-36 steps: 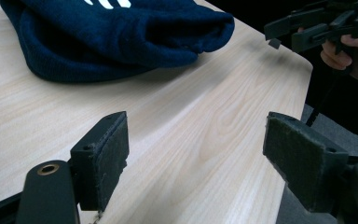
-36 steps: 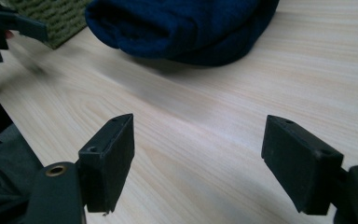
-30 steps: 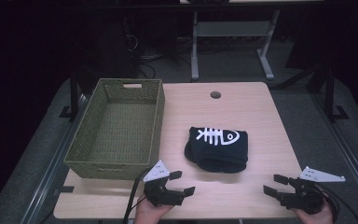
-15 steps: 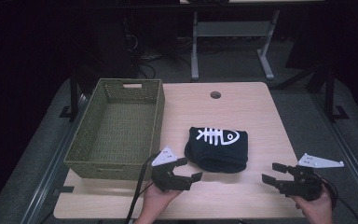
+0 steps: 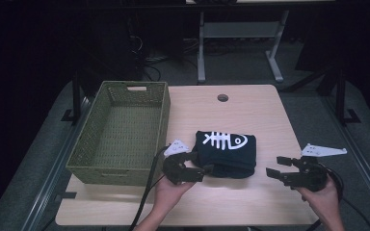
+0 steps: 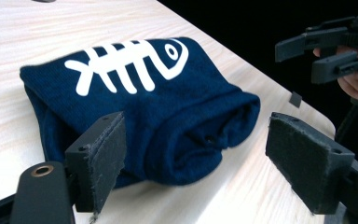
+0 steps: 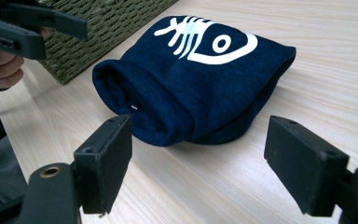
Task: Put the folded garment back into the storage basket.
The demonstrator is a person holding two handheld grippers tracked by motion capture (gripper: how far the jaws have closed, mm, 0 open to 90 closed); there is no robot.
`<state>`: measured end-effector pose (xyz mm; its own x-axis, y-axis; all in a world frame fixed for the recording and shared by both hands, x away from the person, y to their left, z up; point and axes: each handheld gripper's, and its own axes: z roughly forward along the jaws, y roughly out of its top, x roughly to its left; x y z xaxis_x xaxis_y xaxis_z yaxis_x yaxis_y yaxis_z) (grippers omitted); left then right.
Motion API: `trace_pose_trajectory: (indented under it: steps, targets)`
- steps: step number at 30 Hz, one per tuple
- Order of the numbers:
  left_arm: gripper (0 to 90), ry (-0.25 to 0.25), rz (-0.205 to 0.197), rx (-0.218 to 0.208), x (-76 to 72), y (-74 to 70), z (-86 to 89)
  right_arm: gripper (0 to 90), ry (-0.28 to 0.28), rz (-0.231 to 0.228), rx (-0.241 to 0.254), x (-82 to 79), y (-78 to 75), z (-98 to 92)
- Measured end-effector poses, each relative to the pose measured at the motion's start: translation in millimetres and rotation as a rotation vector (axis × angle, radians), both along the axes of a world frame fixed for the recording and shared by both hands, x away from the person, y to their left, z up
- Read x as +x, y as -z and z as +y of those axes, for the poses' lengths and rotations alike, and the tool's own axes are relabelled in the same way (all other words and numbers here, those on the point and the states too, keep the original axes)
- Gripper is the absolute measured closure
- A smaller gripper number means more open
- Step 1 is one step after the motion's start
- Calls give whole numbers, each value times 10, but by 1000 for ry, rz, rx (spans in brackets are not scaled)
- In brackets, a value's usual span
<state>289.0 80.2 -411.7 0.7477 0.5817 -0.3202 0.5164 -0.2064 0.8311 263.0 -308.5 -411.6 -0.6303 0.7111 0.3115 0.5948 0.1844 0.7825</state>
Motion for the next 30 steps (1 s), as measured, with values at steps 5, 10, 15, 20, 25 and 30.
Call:
trace_pose_trajectory:
  steps: [5, 10, 15, 20, 25, 30]
  targets:
    - [202, -13, 8, 3, 91, -53, -54, 230, -7, 14, -6, 73, -33, 27]
    - [202, -44, 22, 5, 203, -80, -59, 231, -16, 24, -5, 168, -86, 64]
    - [203, -82, 38, 16, 330, -67, -51, 231, -21, 43, -22, 333, -134, 159]
    - [203, -139, 61, 44, 464, 13, -88, 231, -21, 82, -41, 521, -96, 263]
    - [203, -168, 89, 95, 541, 123, -121, 231, -19, 120, -48, 633, -18, 313]
    - [202, -194, 116, 124, 623, 218, -133, 231, 5, 169, -53, 770, 106, 354]
